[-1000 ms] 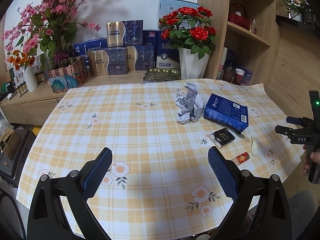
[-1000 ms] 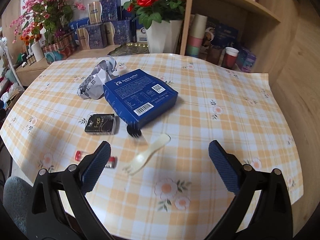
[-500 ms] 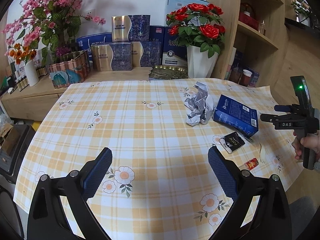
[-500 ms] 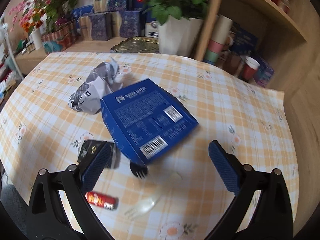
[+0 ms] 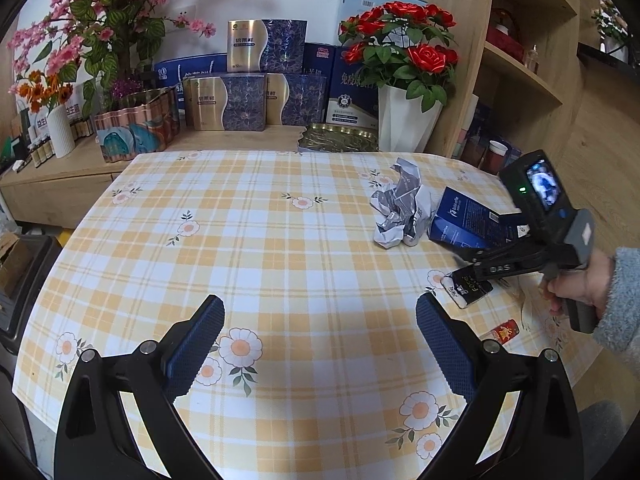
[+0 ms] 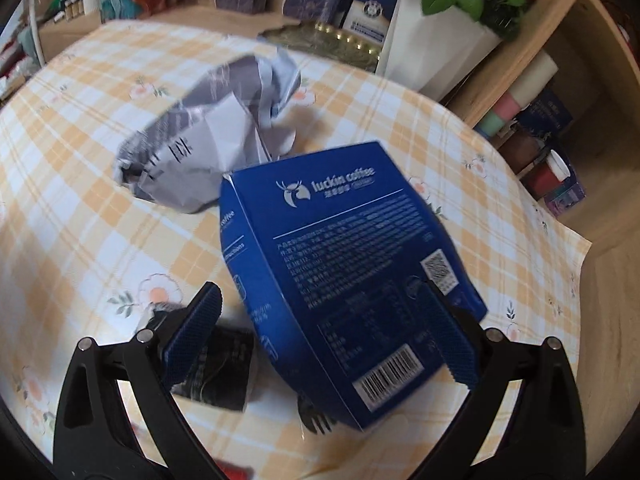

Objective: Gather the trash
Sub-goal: 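Grasp the blue Luckin coffee box with the right tool, then grasp the crumpled newspaper with the left tool while the right tool holds the box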

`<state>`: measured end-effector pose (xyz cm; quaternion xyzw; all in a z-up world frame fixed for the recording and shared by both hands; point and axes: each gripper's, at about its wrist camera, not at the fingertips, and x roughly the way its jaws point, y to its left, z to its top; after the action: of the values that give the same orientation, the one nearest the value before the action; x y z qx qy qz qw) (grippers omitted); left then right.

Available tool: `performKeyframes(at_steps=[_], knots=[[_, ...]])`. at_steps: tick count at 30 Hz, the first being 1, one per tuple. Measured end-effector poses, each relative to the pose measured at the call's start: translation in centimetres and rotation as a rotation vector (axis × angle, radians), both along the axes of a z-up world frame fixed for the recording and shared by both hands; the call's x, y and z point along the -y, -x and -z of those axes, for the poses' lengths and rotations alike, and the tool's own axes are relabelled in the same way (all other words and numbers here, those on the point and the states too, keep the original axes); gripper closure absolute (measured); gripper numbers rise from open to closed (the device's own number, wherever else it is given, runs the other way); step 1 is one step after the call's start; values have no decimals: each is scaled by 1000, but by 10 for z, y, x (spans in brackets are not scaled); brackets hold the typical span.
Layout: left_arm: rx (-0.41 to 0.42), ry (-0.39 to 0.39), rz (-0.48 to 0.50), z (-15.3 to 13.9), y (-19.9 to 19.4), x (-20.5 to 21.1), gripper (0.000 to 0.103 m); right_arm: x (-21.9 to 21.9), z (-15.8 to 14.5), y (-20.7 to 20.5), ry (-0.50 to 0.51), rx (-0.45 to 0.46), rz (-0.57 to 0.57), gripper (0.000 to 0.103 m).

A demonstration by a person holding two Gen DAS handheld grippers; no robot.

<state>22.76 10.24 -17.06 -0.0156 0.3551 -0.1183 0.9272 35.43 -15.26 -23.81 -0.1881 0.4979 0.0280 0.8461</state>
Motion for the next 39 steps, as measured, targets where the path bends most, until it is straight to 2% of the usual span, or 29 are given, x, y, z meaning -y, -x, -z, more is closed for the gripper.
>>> performKeyframes(at_steps=[6, 8, 11, 13, 16, 21, 24, 29, 32, 35, 39], knots=[[-10, 7, 4, 5, -5, 3, 9, -4, 17, -7, 72, -3, 24, 8], [-14, 7, 7, 6, -8, 4, 9, -3, 16, -10, 78, -3, 27, 13], [-19, -1, 17, 9, -12, 9, 9, -5, 11, -11, 111, -15, -20, 27], [-26, 0, 24, 10, -16, 12, 9, -6, -2, -9, 102, -9, -62, 44], [-50, 6, 31, 12, -24, 17, 9, -2, -32, -4, 89, 29, -99, 63], [-91, 76, 65, 10, -49, 34, 9, 28, -73, -2, 7, 49, -97, 77], [-99, 76, 131, 11, -71, 59, 9, 54, -85, -2, -64, 43, -45, 79], [-118, 14, 201, 24, -120, 103, 9, 97, -95, 0, -201, 47, 58, 79], [-109, -42, 193, 36, -143, 122, 9, 116, -95, 5, -263, 65, 99, 80], [-162, -47, 161, 50, -168, 131, 9, 127, -93, 9, -285, 78, 123, 81], [-166, -88, 120, 60, -186, 135, 9, 138, -86, 13, -299, 83, 145, 82]])
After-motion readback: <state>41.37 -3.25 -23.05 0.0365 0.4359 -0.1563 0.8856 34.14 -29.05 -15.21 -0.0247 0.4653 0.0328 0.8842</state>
